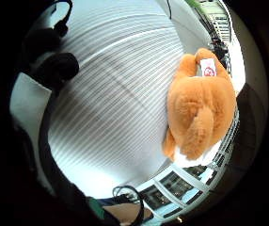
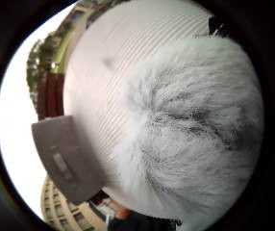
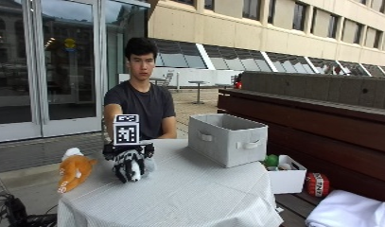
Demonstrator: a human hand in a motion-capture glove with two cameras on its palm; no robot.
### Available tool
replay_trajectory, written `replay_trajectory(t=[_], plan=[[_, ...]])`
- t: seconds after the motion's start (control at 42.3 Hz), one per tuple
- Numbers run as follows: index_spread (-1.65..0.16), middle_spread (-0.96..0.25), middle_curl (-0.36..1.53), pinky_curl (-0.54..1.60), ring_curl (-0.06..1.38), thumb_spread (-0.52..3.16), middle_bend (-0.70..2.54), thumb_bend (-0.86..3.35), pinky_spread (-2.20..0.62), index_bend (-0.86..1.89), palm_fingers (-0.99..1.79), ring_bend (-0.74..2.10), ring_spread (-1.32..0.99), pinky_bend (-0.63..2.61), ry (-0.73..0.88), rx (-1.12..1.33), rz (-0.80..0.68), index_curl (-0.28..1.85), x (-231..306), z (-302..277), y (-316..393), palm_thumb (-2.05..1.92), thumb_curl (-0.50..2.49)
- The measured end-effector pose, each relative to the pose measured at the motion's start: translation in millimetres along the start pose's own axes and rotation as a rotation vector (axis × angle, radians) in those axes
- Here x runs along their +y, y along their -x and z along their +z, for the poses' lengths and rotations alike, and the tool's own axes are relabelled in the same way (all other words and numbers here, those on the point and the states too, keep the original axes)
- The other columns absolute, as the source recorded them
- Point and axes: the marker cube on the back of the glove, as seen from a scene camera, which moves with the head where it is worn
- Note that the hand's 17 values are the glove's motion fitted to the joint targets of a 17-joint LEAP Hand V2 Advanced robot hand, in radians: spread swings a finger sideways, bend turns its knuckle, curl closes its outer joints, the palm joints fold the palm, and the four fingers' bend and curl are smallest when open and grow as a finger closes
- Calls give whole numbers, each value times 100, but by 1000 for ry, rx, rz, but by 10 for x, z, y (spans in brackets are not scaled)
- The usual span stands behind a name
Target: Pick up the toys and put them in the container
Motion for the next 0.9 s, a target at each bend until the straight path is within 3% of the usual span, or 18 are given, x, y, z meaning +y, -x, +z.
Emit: replay_trajectory(t=[0.071,0.118,0.213,0.402,0.449,0.567,0.709,0.898], plan=[[-23,-17,25,28,39,98,23,37,-44,83,98,90,-38,110,-52,35,21,34,27,-23,21,83,54],[-20,-21,30,24,42,105,36,49,-46,92,127,101,-38,94,-82,69,21,38,61,-45,39,96,58],[-16,-26,36,24,44,114,49,60,-49,100,133,106,-38,84,-104,82,-10,45,107,-113,77,104,63],[-14,-31,45,26,44,125,72,74,-51,100,129,107,-42,80,-67,57,-6,51,203,-528,219,109,70],[-15,-32,46,28,44,109,73,64,-49,91,119,110,-42,81,-104,48,-11,49,244,-802,297,103,72],[-19,-36,44,35,45,92,57,36,-48,72,89,110,-42,99,-273,41,13,49,366,-1551,568,69,69],[-24,-39,43,37,44,83,49,29,-47,60,88,109,-44,105,-359,28,-70,47,600,-2211,901,66,72],[-29,-42,43,38,43,76,41,25,-46,50,90,108,-44,107,-347,-9,-177,48,1070,-2758,1542,67,76]])
